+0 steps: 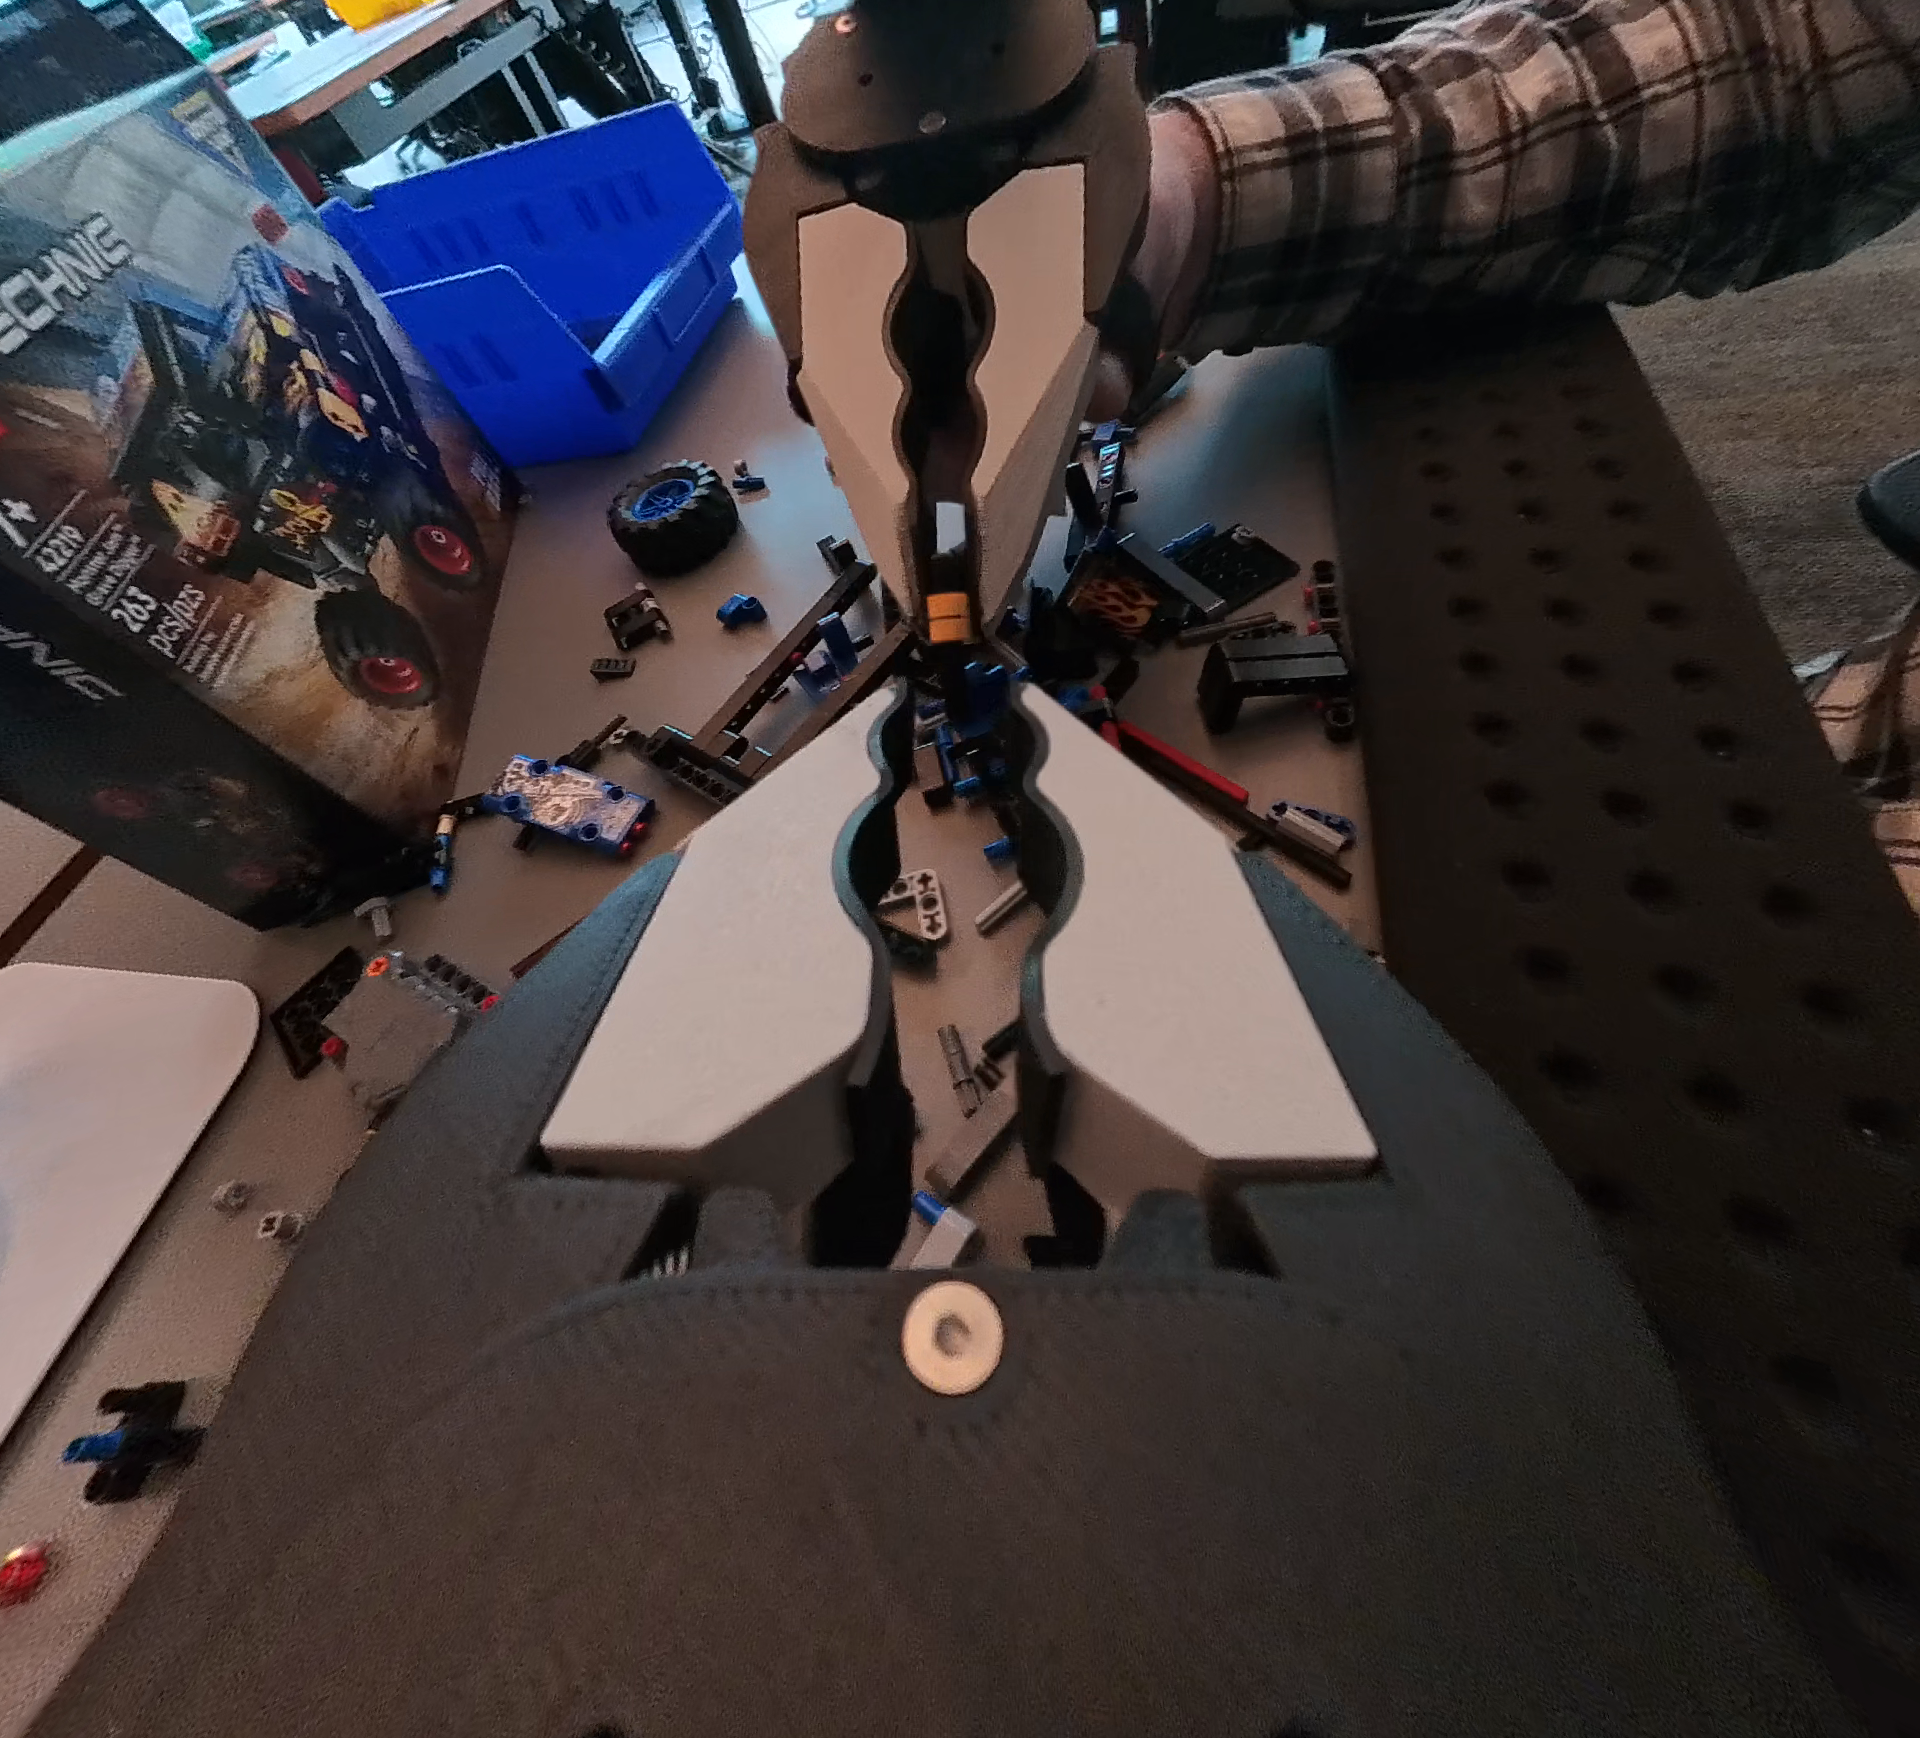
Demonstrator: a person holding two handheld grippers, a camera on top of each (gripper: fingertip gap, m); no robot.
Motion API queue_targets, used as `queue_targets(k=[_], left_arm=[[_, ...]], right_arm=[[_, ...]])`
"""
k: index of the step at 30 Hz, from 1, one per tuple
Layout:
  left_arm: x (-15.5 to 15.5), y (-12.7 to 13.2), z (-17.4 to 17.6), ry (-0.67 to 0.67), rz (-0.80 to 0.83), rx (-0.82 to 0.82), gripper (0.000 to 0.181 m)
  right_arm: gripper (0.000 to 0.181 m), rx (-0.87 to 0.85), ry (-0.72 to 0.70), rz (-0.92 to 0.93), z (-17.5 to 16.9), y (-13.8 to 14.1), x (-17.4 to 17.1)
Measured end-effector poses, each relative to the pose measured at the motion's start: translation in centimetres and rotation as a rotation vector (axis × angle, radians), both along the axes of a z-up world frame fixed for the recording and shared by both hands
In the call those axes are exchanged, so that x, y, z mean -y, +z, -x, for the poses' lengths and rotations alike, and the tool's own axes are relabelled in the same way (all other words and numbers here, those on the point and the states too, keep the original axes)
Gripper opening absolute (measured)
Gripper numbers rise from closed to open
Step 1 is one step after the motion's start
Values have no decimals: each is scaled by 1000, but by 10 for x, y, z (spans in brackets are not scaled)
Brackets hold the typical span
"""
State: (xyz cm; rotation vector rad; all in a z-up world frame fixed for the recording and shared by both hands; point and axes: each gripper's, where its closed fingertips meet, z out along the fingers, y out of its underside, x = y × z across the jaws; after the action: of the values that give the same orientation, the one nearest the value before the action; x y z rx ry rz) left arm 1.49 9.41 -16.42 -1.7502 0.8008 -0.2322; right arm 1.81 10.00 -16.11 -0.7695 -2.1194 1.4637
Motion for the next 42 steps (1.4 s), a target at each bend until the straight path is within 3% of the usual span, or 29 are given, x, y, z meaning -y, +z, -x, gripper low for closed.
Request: queue_targets(k=[2, 4, 10, 16, 23, 30, 32, 34, 37, 39, 42], left_arm=[[-1, -2, -1, 1, 3, -11, 13], [-2, -5, -4, -5, 5, -34, 1], [-1, -9, -6, -6, 8, -90, 1], [-2, -7, -5, 11, -9, -125, 1], [6, 9, -12, -28, -72, -61, 2], [10, 9, -18, -49, -75, -48, 1], [14, -3, 0, -5, -42, -96, 0], [19, 20, 18, 52, -103, 24, 0], [5, -5, 0, -7, -2, -51, 0], [3, 5, 4, 18, -35, 22, 0], [-4, 18, 15, 84, -41, 164, 23]], right_arm=[[5, -2, 5, 3, 0, 1, 2], [5, 3, 12, -5, 0, -1, 4], [12, -30, -7, -60, 2, 1, 8], [5, -75, -24, -171, 3, -3, 10], [5, -102, 31, -39, -4, 14, 16], [5, -85, 98, 7, -14, 14, 17], [5, -122, 64, 68, -17, 30, 0], [5, -212, -42, 218, -28, 65, -50], [5, -139, -36, 114, -20, 42, -36], [5, -167, -92, -39, -12, 35, -35], [5, -227, -159, -186, -7, 33, -33]])
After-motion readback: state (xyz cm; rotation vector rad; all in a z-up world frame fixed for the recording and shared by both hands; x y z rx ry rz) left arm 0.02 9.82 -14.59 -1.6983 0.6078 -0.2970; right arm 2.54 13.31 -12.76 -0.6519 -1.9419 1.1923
